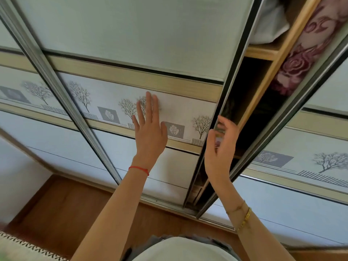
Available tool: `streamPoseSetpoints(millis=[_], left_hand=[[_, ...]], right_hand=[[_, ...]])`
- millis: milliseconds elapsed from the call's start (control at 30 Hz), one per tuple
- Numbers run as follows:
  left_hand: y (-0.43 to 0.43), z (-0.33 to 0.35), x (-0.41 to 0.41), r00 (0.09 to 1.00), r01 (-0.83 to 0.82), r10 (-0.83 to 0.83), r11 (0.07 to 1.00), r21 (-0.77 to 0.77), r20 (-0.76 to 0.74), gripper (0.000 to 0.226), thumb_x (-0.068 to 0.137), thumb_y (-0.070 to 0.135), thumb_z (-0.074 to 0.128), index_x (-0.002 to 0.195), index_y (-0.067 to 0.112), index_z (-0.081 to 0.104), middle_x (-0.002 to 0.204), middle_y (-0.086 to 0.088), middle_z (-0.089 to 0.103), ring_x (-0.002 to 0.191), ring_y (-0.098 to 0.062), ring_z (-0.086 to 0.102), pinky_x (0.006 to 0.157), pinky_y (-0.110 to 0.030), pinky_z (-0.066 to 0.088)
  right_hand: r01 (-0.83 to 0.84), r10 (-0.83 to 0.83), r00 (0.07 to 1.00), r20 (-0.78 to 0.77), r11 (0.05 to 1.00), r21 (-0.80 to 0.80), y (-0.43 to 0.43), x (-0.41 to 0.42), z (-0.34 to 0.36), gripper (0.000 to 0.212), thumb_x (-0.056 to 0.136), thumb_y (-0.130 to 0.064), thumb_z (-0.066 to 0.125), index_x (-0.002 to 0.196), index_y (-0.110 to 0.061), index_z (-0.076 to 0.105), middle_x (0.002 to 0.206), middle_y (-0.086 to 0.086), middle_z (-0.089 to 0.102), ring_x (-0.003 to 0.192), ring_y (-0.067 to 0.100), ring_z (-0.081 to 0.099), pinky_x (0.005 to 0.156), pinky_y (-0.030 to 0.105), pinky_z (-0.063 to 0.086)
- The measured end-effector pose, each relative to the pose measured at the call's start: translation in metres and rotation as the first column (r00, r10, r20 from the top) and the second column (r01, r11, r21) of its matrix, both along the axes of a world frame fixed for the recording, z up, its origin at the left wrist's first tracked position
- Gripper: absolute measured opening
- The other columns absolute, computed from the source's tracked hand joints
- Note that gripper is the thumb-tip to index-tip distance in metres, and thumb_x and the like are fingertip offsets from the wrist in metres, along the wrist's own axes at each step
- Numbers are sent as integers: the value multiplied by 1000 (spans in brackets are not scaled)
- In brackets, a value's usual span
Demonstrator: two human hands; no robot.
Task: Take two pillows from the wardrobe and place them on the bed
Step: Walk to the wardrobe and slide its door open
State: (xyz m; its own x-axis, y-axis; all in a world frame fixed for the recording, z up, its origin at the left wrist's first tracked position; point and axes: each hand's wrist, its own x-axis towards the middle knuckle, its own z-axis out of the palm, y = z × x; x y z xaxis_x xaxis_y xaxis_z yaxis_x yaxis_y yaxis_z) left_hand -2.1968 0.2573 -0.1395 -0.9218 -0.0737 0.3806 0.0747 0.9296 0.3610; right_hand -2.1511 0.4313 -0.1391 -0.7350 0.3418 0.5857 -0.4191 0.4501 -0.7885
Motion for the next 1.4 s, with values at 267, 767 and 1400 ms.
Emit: streamPoseSetpoints(millis=[267,767,1400], left_hand=[[-30,15,-3,999,-44,38,948,314,24,72,104,14,42,161,14,-2,170,-4,-9,156,-36,-6,126,-51,6],[16,9,21,997,52,6,672,739,-76,39,103,11,48,141,16,54,136,2,61,114,-7,61,90,-7,47],[-16,5,-8,966,-182,251,485,855,63,51,99,8,52,149,16,43,141,-3,47,128,-20,53,110,-42,44]], right_hand=[[-188,202,962,186,978,-90,-22,-23,13,45,102,-14,49,145,-5,39,144,6,49,131,14,49,112,39,42],[-314,373,901,222,913,-261,-59,-67,25,28,92,-17,68,119,-12,68,113,-2,72,98,-3,67,86,12,52],[-451,543,795,269,827,-337,-146,-127,36,33,80,-17,80,107,-4,67,103,10,74,98,20,71,90,39,58]])
